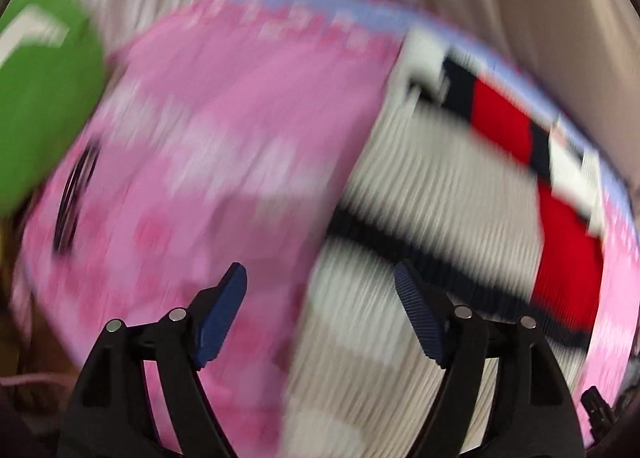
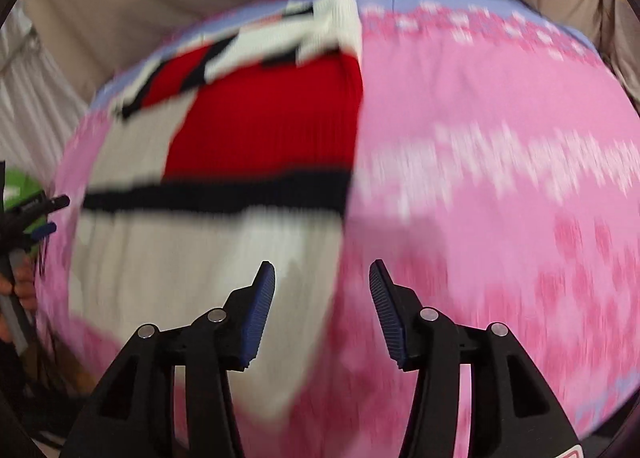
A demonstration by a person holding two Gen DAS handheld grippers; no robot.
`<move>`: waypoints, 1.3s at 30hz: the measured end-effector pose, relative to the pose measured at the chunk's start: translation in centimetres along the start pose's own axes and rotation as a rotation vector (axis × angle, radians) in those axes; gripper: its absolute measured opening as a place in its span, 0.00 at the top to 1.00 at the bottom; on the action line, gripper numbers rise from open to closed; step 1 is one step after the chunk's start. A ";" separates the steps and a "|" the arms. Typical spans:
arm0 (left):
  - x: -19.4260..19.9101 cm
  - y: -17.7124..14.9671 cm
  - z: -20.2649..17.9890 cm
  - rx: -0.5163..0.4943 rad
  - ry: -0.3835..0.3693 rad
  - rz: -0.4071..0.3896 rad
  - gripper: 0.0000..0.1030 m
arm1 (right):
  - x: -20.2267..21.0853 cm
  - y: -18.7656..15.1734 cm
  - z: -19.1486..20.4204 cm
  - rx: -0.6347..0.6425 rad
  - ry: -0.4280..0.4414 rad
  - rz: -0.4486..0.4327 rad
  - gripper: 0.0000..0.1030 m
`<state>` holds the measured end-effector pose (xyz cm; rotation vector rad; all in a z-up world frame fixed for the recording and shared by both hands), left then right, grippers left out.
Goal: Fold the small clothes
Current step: 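Grasp the sweater hem with both grippers and lift it, then fold the hem up toward the collar with both grippers and release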
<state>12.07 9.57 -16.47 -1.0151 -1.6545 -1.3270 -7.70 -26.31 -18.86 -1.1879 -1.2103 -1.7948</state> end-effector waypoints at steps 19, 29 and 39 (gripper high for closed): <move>-1.1 -5.3 -3.2 0.035 -0.196 0.177 0.88 | 0.4 -0.4 4.1 -0.138 0.227 -0.058 0.91; 7.7 -8.0 -4.7 -0.079 -0.254 0.137 0.90 | 8.2 -1.9 0.9 -0.067 0.140 -0.109 0.93; 15.6 -18.1 -2.8 -0.262 -0.270 0.306 0.90 | 13.5 -13.1 -0.6 0.044 0.153 0.178 0.93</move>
Point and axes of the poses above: each gripper's, at about its wrist camera, not at the fingertips, and x roughly against the way its jaws point, z to its left, y to its top, the point moved 8 cm from there along -x, roughly the way its jaws point, and after that the axes turned 4 degrees about -y, right-handed, at the moved point
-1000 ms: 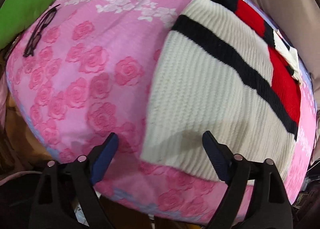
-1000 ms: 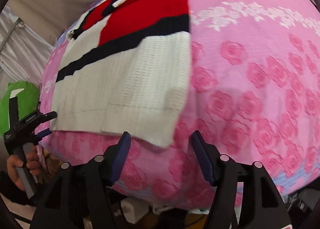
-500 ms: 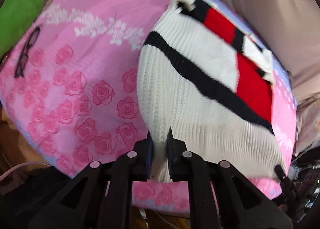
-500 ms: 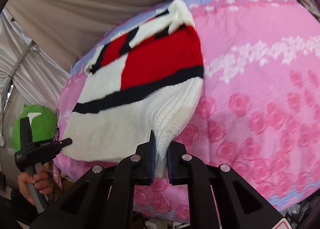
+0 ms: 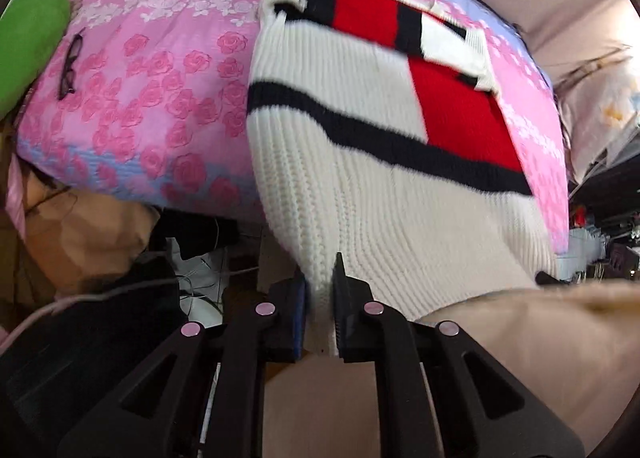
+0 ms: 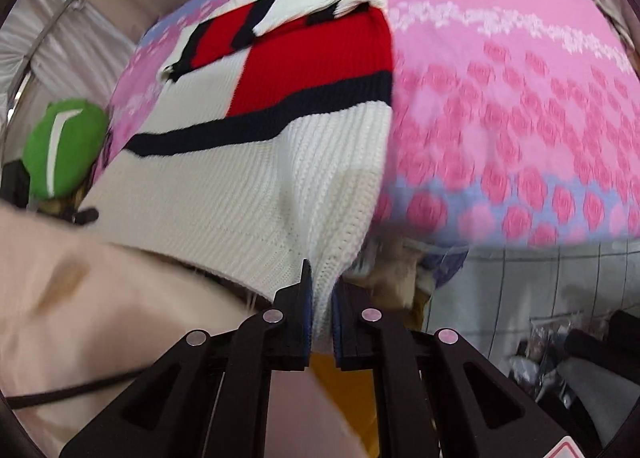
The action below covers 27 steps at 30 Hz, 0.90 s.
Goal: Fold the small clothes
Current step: 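Fold the hem up toward the collar with both grippers and release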
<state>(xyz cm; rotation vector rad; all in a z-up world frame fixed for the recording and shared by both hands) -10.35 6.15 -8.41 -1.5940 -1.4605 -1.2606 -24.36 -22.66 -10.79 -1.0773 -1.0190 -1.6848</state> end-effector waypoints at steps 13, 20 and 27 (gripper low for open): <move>-2.4 26.8 -2.3 -0.070 0.159 -0.406 0.89 | -1.6 29.1 0.1 -0.095 0.030 -0.526 0.93; -11.1 32.5 1.1 0.021 0.310 -0.331 0.71 | -8.2 33.4 -1.9 -0.236 -0.032 -0.459 0.78; -7.4 31.1 1.9 0.001 0.318 -0.464 0.20 | -5.7 30.8 -3.1 -0.189 -0.133 -0.547 0.37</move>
Point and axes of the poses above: each gripper's, at about its wrist camera, not at the fingertips, and x roughly against the way its jaws point, z to its left, y to its top, the point moved 8 cm from there along -x, roughly the way its jaws point, and after that the axes turned 4 degrees about -y, right-handed, at the moved point
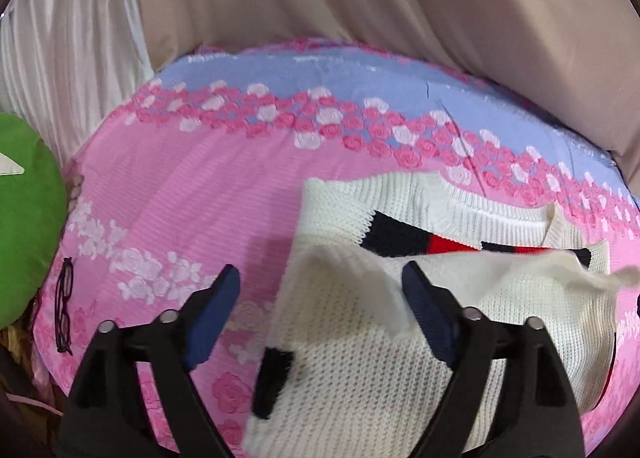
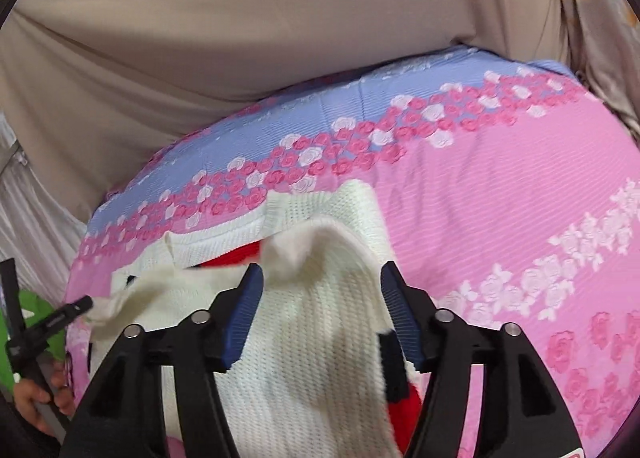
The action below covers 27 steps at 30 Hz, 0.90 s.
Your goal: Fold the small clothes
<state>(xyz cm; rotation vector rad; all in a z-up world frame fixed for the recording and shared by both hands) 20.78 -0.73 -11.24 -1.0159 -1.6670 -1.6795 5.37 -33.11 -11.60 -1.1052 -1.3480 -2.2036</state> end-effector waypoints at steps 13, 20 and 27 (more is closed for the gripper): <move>-7.0 -1.4 -2.2 -0.023 -0.062 0.182 0.52 | -8.3 -1.5 0.1 0.043 -0.067 0.181 0.42; -3.1 3.8 -1.8 0.082 -0.156 0.096 0.94 | -3.1 2.2 1.2 0.039 -0.018 0.040 0.93; -7.0 3.4 -2.5 0.045 -0.077 0.183 0.94 | -7.7 0.3 -0.7 0.034 -0.048 0.183 0.92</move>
Point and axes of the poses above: each gripper's, at about its wrist camera, not at the fingertips, and x roughly against the way its jaws point, z to its left, y to its top, the point moved 8 cm from there along -x, roughly the way its jaws point, and after that the axes turned 4 degrees about -y, right-handed, at the moved point
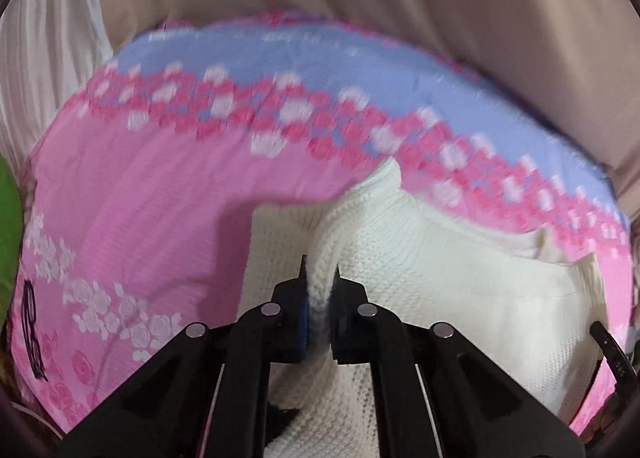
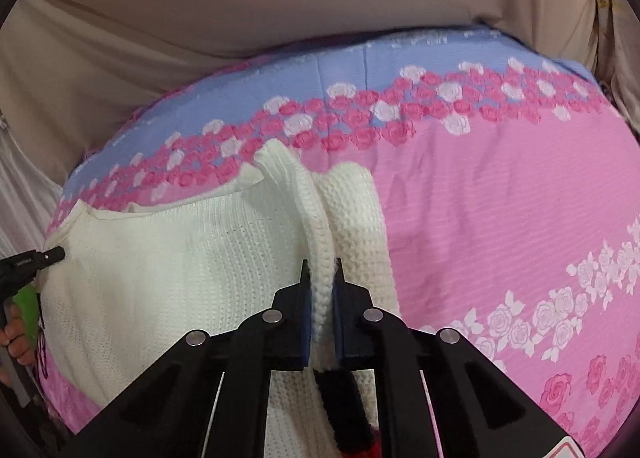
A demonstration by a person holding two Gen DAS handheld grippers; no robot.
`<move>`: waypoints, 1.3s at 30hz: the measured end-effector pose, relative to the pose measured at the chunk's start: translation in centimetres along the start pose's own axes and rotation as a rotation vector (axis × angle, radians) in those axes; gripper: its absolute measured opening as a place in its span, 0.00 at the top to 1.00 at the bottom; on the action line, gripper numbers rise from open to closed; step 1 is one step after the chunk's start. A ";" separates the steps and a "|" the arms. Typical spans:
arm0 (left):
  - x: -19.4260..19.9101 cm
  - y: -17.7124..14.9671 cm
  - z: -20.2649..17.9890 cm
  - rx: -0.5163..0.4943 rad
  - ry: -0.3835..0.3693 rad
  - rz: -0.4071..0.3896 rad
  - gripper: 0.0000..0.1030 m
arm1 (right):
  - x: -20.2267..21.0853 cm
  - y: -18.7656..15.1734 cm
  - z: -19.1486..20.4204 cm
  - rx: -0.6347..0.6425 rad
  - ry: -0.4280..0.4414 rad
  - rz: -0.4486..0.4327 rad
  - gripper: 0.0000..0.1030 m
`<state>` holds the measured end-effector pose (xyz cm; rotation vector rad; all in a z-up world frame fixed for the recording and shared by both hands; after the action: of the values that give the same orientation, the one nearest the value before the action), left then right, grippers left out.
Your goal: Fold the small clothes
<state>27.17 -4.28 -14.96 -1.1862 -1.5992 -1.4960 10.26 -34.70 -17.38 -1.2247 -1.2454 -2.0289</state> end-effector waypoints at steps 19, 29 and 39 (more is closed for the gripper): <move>0.7 0.4 -0.1 0.009 0.094 -0.034 0.84 | 5.2 2.8 1.4 0.037 -0.067 -0.190 0.70; -0.3 -6.0 -1.2 -0.040 0.114 0.018 0.80 | -2.0 -4.1 10.4 0.358 -0.010 0.048 0.76; 0.7 -6.9 -0.5 -0.044 0.118 0.035 0.78 | -2.5 -3.7 11.7 0.378 0.037 0.106 0.73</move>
<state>20.52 -4.21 -17.05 -1.1232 -1.4670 -1.5566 13.96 -22.87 -18.97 -1.0425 -1.4333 -1.6377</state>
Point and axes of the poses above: each gripper's, at about its wrist camera, not at the fingertips, and x roughly against the way its jaws point, z to its left, y to its top, the point moved 8 cm from there along -x, roughly the way its jaws point, and after that the axes turned 4 degrees about -y, right-handed, at the moved point
